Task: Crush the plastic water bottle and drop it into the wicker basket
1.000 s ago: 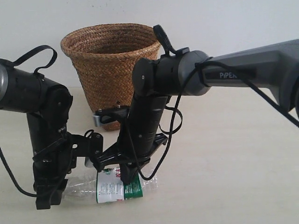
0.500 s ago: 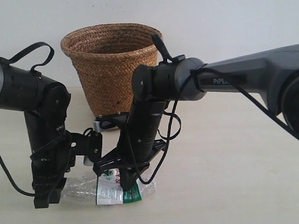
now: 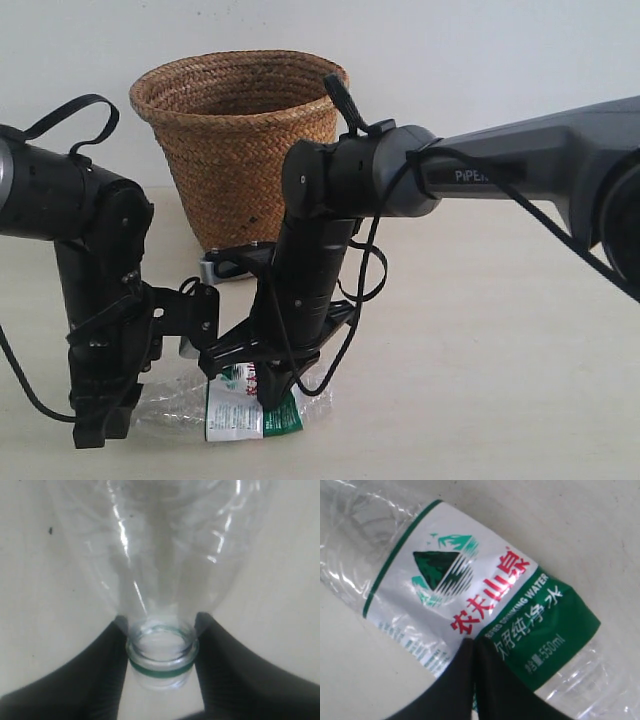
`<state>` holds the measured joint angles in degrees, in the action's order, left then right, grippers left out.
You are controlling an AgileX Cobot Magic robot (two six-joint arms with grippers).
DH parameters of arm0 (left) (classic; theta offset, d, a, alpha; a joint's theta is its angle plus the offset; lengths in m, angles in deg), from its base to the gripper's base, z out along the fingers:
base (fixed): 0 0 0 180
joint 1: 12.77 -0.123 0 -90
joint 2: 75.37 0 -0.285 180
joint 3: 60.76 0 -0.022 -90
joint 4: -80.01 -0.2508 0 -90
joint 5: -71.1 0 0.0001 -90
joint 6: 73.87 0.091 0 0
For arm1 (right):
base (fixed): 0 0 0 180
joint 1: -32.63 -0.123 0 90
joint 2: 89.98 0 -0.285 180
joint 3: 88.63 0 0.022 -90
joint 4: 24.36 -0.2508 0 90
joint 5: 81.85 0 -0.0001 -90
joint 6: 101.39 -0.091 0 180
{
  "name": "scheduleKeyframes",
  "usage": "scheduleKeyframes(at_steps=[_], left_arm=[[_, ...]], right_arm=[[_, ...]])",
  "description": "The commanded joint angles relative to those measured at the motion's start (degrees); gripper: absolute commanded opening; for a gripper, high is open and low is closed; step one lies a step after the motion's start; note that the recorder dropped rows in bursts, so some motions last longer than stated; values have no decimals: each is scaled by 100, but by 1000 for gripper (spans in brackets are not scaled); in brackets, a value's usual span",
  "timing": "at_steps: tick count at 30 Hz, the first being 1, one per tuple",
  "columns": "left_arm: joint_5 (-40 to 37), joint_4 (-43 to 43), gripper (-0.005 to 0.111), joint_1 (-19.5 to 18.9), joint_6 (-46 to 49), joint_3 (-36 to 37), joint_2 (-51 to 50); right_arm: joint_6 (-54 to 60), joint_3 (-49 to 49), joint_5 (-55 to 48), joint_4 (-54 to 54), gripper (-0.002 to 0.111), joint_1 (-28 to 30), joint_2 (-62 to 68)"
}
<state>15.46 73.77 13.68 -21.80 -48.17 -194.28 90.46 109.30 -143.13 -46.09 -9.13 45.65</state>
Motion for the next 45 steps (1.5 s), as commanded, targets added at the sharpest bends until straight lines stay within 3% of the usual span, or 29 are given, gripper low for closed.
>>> scheduleKeyframes(at_steps=[1, 28, 37, 42, 45], left_arm=[[115, 240, 4, 3, -18, -32, -78], [102, 253, 4, 3, -18, -32, -77], [21, 240, 4, 3, -18, -32, -77], [-24, 218, 4, 3, -18, -40, -54], [-22, 218, 4, 3, -18, -40, -54]], right_arm=[[67, -135, 96, 276, 0, -8, 294], [67, -123, -39, 344, 0, -8, 84], [56, -123, -203, 1127, 0, -8, -1985], [-12, -657, -184, 1428, 0, -8, -4386], [-418, -1651, 134, 1766, 0, -8, -6170]])
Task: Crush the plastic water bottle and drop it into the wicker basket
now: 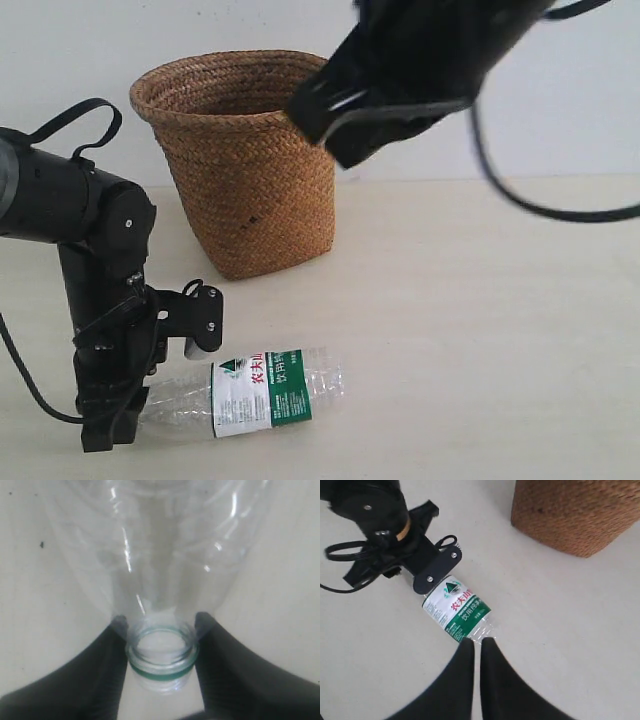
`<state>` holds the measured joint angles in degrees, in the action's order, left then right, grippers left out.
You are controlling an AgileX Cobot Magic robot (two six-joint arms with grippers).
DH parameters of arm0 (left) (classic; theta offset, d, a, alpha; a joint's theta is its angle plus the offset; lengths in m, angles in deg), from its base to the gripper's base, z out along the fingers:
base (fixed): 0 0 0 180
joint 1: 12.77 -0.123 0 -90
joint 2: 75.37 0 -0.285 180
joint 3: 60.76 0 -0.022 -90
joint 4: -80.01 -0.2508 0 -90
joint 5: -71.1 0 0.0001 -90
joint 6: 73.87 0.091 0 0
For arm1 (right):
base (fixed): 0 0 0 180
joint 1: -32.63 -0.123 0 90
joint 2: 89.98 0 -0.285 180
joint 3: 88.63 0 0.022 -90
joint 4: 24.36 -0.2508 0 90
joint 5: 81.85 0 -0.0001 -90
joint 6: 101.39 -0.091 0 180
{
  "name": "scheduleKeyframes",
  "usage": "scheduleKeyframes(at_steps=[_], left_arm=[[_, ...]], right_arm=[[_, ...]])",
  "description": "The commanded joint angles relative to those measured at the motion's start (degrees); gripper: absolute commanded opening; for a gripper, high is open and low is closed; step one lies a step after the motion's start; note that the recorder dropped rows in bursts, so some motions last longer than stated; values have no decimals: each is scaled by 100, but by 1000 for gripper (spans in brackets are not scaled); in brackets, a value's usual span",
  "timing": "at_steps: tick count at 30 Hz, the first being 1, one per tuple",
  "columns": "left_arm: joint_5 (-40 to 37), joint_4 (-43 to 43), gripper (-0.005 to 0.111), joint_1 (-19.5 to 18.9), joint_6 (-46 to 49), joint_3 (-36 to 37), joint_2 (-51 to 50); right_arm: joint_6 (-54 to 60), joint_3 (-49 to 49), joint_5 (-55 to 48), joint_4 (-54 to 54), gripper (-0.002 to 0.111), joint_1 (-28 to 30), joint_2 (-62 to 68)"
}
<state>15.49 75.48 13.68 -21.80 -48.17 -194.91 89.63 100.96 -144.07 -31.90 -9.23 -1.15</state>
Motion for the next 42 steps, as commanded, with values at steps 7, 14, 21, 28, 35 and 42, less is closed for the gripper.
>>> scheduleKeyframes(at_steps=[7, 14, 21, 28, 35, 42], left_arm=[[-37, 48, 4, 3, -18, -40, 9], [-33, 48, 4, 3, -18, -76, 162], [209, -262, 4, 3, -18, -76, 1189], [810, -1223, 4, 3, -438, -76, 2243], [864, -1824, 4, -7, -1029, -582, 2474], [-1157, -157, 4, -7, -14, -947, 2451]], right_arm=[[-664, -3499, 1420, 555, 0, 3, -4910], [-664, -5472, 1660, 541, 0, 3, -6594], [-664, -5696, 1694, 457, 0, 3, -6844], [-664, -5696, 1694, 248, 0, 3, -6844], [-664, -5696, 1694, 248, 0, 3, -6844], [-664, -5696, 1694, 248, 0, 3, -6844]])
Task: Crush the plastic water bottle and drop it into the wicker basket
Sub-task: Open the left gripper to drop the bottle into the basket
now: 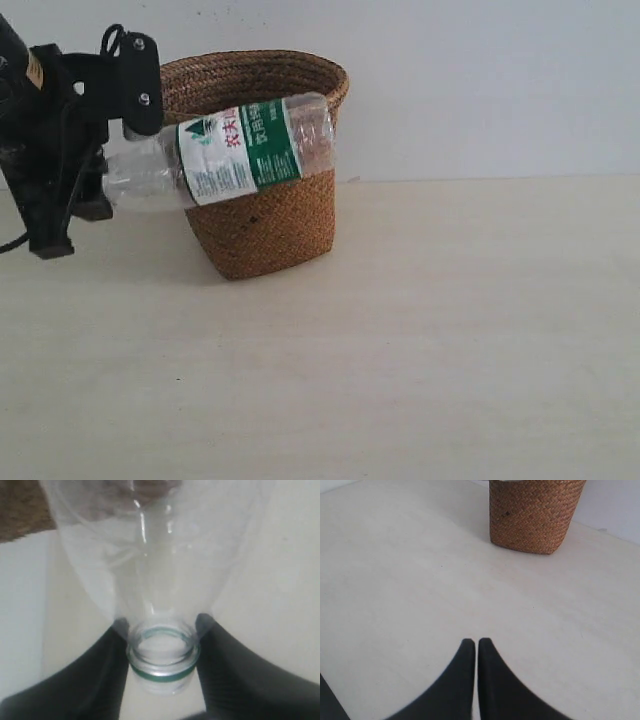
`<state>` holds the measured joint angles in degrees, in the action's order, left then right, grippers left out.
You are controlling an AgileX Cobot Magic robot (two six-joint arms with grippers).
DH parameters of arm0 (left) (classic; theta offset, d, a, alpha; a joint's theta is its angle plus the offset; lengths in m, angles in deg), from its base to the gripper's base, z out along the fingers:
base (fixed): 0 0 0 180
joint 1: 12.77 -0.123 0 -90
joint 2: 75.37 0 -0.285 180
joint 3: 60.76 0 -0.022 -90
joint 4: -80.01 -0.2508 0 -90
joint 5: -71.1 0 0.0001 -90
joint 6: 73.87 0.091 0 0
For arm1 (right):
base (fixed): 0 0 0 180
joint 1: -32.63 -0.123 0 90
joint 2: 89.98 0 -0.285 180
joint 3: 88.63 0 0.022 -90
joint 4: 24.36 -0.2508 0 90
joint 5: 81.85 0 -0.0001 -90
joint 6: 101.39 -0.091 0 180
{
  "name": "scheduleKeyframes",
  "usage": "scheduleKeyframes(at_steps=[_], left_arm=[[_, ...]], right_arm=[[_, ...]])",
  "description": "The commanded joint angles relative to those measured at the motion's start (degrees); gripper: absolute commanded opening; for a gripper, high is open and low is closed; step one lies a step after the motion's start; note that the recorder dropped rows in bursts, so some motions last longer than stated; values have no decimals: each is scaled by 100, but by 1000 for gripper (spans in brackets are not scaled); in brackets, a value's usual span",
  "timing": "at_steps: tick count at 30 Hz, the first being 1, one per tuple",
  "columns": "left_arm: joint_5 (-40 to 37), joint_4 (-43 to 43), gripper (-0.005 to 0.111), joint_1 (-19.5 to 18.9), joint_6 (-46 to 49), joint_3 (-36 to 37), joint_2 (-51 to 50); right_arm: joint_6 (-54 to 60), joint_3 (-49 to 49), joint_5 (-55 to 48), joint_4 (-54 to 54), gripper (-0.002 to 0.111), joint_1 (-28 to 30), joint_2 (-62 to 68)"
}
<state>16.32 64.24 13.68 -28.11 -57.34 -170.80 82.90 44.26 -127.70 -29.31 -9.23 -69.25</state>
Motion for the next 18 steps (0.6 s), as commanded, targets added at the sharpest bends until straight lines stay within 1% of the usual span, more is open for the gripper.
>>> scheduleKeyframes(at_steps=[1, 2, 3, 5, 6, 8, 9, 11, 12, 13, 14, 15, 16, 17, 18], left_arm=[[-1518, 1475, 4, -7, 682, -29, 32], [-1518, 1751, 4, -7, 682, -29, 32], [-1518, 2309, 4, -7, 668, -29, 32], [-1518, 2601, 4, 3, 598, -29, 32], [-1518, 2550, 4, 3, 584, -29, 32], [-471, 1763, 4, 3, -316, -29, 68], [114, 1283, 4, 3, -958, -75, 94], [706, 474, 8, 3, -1554, -292, 105], [1066, 79, 15, 3, -1713, -490, 105], [1367, -141, 23, 3, -1855, -725, 82], [1741, -378, 43, 3, -2259, -1245, -12], [1770, -493, 56, 3, -2560, -1518, -84], [1714, -521, 81, 3, -3015, -1925, -244], [1601, -546, 87, 3, -3112, -2061, -302], [1483, -641, 91, 3, -3122, -2181, -367]], right_arm=[[10, -26, 58, -11, 0, 3, -33], [10, -26, 58, -11, 0, 3, -33], [10, -26, 58, -11, 0, 3, -33], [10, -26, 58, -11, 0, 3, -33], [10, -26, 58, -11, 0, 3, -33], [10, -26, 58, -13, 0, 3, -33], [10, -26, 58, -13, 0, 3, -33], [10, -26, 58, -13, 0, 3, -33], [10, -26, 58, -13, 0, 3, -33], [10, -26, 58, -13, 0, 3, -33], [10, -26, 58, -13, 0, 3, -33], [10, -26, 58, -13, 0, 3, -33], [10, -26, 58, -13, 0, 3, -33], [10, -26, 58, -13, 0, 3, -33], [10, -26, 82, -13, 0, 3, -33]])
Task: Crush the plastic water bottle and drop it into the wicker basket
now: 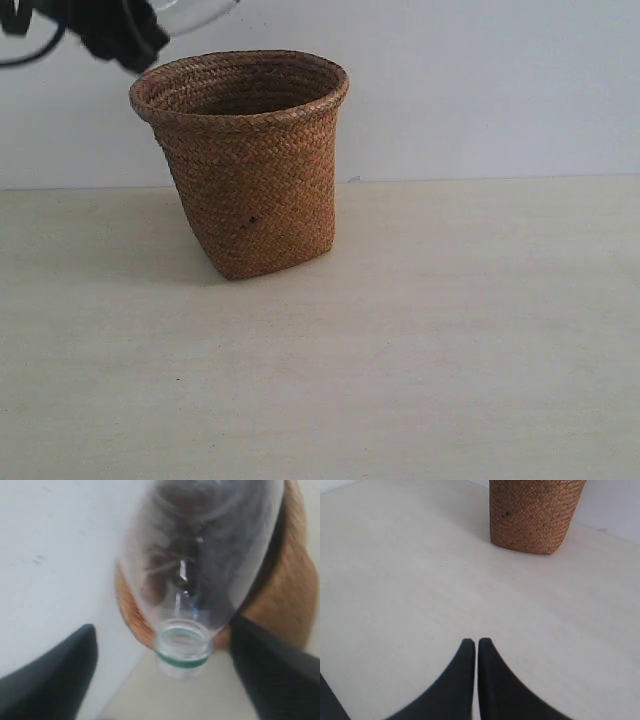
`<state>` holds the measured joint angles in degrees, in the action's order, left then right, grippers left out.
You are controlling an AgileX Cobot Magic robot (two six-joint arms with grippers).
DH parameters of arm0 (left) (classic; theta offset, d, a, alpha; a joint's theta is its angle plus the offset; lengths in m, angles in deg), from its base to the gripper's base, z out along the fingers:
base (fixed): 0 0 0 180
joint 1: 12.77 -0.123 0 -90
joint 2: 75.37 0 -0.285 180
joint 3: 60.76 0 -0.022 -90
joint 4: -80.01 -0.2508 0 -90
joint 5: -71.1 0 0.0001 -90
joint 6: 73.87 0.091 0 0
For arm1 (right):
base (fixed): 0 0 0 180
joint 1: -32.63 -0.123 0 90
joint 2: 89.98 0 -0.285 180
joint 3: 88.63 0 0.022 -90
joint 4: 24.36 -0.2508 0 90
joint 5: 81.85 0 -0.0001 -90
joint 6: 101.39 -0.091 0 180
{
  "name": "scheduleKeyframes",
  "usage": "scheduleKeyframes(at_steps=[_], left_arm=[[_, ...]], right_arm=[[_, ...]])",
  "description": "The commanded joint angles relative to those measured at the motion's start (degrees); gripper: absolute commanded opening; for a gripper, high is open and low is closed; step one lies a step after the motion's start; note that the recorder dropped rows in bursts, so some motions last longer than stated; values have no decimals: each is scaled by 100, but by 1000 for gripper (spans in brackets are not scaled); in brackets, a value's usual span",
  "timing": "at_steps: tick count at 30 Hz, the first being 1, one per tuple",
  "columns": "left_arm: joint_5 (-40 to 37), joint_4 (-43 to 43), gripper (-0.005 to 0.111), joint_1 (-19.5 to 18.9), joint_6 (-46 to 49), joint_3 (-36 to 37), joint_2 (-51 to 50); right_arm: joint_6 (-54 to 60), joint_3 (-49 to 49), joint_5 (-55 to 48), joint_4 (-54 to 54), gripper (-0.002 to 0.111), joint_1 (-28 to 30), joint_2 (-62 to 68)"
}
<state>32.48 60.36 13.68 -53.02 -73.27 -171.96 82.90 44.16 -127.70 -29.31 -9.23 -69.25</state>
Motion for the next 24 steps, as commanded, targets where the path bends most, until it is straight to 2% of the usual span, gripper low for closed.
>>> scheduleKeyframes(at_steps=[1, 13, 24], left_arm=[[-224, -326, 91, 3, -630, -654, -294], [-774, -282, 88, 3, -630, -655, -360], [-797, -223, 87, 3, -630, -655, -360]], right_arm=[[10, -16, 121, -13, 0, 3, -33], [0, -16, 113, -25, 0, 3, -33], [0, -16, 113, -25, 0, 3, -33]])
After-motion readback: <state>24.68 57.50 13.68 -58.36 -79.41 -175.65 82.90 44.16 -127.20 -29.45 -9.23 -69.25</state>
